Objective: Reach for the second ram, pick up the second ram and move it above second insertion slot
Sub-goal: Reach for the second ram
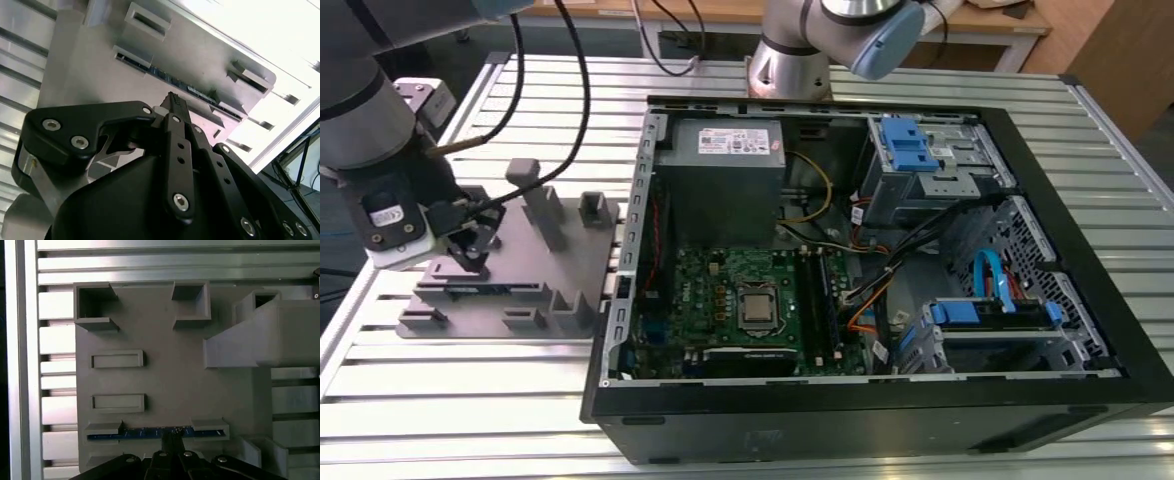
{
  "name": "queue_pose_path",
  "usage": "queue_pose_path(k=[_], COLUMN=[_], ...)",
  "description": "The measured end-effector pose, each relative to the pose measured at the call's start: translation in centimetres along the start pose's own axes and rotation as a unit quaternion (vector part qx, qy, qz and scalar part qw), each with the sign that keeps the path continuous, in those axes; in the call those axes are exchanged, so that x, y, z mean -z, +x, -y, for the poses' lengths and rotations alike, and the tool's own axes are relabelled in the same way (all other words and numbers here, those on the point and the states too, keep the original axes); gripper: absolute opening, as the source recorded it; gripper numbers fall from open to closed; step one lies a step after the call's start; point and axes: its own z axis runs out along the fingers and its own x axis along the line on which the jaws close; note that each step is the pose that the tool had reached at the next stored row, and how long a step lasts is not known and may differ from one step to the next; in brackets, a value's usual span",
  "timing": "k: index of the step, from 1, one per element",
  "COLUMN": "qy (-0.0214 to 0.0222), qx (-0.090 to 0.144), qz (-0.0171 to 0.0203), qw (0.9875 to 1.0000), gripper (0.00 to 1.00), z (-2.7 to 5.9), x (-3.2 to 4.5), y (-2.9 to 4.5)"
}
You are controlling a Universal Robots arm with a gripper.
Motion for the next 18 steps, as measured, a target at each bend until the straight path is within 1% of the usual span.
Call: queue_pose_path(k=[8,18], qy=[-0.0001,-0.0001], qx=[0.007,0.007], qz=[-0.001,-0.001], qw=[1.0,1.0], gripper=[0.11,0.11], z=[0.06,0.06], x=[-1.44,-1.54], y=[0.02,0.02])
